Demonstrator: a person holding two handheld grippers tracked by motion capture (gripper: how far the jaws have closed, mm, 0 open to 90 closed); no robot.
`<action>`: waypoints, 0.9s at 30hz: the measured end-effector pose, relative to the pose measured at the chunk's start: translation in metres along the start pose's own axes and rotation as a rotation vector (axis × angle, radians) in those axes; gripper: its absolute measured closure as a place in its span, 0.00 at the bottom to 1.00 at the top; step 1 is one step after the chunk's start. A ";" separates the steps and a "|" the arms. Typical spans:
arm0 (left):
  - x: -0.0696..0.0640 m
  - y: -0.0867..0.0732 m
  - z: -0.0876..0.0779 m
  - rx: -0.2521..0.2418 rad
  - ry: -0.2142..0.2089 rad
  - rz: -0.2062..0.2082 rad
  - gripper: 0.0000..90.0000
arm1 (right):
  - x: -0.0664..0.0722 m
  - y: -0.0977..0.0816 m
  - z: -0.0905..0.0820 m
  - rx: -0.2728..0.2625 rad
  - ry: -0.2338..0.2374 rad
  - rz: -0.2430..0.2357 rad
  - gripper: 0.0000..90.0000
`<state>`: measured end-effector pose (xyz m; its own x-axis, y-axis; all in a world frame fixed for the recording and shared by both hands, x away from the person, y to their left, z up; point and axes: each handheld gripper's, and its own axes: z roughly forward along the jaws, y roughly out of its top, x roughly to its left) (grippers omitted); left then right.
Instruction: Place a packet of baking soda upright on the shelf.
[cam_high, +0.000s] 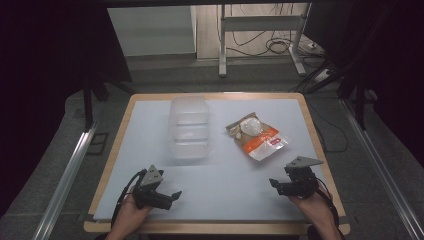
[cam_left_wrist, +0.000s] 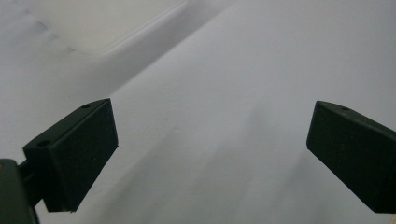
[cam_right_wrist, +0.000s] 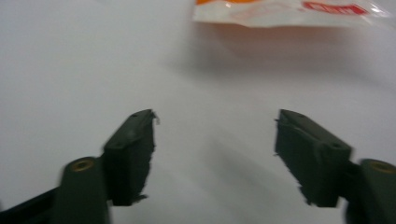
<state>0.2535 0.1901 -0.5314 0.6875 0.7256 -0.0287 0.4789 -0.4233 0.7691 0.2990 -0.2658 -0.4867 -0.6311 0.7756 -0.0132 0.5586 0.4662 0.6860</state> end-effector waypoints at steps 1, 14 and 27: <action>0.000 0.000 0.000 0.000 0.001 0.000 0.02 | 0.001 0.002 0.000 0.007 0.012 -0.011 0.36; -0.002 0.000 0.001 0.009 0.009 0.014 0.02 | 0.014 0.037 0.006 0.023 0.122 -0.092 0.59; -0.001 -0.001 0.000 0.007 0.013 0.013 0.02 | 0.029 0.077 0.039 0.014 0.163 -0.160 0.97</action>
<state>0.2528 0.1894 -0.5320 0.6867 0.7269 -0.0105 0.4737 -0.4365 0.7649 0.3440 -0.1909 -0.4628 -0.7904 0.6126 -0.0023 0.4511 0.5845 0.6745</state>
